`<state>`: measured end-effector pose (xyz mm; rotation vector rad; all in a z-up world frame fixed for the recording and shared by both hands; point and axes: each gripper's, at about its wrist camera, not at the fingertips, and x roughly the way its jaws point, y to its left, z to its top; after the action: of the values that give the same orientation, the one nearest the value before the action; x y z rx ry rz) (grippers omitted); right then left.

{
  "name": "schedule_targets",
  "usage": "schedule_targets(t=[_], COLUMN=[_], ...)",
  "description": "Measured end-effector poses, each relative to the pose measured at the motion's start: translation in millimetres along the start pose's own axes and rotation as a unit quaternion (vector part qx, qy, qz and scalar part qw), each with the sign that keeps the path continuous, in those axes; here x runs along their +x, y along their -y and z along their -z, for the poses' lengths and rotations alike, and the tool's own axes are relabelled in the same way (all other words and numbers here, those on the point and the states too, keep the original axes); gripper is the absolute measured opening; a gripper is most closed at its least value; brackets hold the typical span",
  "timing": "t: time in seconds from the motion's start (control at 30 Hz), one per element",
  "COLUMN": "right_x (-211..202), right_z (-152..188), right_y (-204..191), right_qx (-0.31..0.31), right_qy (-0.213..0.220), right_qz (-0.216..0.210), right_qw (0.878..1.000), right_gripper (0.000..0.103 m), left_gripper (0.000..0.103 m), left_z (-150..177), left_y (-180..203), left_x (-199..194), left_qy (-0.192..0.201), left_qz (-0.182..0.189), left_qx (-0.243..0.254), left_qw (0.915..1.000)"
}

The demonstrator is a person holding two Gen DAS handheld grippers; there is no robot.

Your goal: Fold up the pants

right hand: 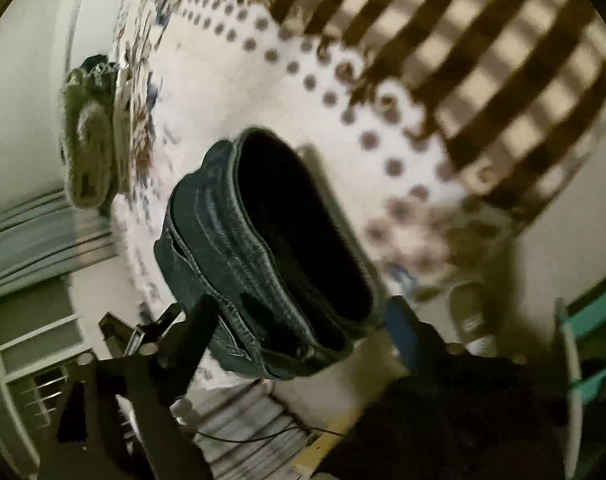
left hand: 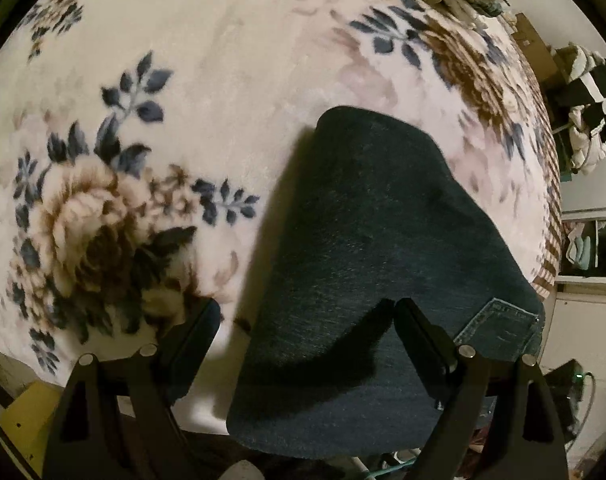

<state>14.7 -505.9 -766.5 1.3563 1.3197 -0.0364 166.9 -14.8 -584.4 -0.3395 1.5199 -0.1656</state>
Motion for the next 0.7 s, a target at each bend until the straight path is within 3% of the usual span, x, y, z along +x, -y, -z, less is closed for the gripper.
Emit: schedule_targets(t=[0.1, 0.13, 0.2, 0.27, 0.3, 0.33, 0.5, 0.63, 0.67, 0.7], right_x=[29.3, 33.2, 27.8, 21.0, 10.5, -0.9, -33.7, -17.6, -9.6, -6.5], right_z=[-5.5, -6.5, -9.2, -9.5, -6.8, -3.2, -3.4, -19.5, -23.2, -26.2], right_y=[11.3, 11.0, 1.8, -9.6, -21.1, -34.2, -80.4, -74.7, -63.2, -47.5], right_qx=[0.03, 0.031, 0.016, 0.0, -0.023, -0.052, -0.115, -0.111, -0.106, -0.082], right_qy=[-0.041, -0.035, 0.001, 0.017, 0.035, 0.051, 0.089, 0.048, 0.019, -0.002], right_qz=[-0.012, -0.013, -0.005, 0.013, 0.026, 0.024, 0.022, 0.048, 0.065, 0.074], right_qw=[0.999, 0.999, 1.0, 1.0, 0.999, 0.997, 0.989, 0.991, 0.992, 0.994], right_gripper=[0.089, 0.087, 0.049, 0.035, 0.024, 0.005, 0.006, 0.006, 0.009, 0.026], left_gripper=[0.09, 0.09, 0.09, 0.09, 0.09, 0.09, 0.09, 0.09, 0.09, 0.09], left_z=[1.1, 1.9, 2.4, 2.9, 3.2, 3.6, 6.3, 6.7, 7.1, 7.2], left_y=[1.9, 2.1, 3.5, 3.0, 2.2, 1.9, 2.3, 4.1, 3.9, 3.3], left_x=[2.4, 2.7, 4.9, 6.7, 7.8, 8.2, 10.8, 10.4, 10.2, 9.4], left_qy=[0.001, 0.001, 0.001, 0.002, 0.001, 0.001, 0.0, -0.002, -0.004, -0.004], left_qz=[0.0, -0.003, -0.005, -0.004, -0.002, -0.001, 0.001, 0.001, 0.004, 0.004], left_qx=[0.0, 0.002, 0.005, 0.002, -0.001, -0.002, -0.003, -0.002, -0.003, -0.003], left_qw=[1.0, 1.0, 1.0, 1.0, 1.0, 1.0, 1.0, 1.0, 1.0, 1.0])
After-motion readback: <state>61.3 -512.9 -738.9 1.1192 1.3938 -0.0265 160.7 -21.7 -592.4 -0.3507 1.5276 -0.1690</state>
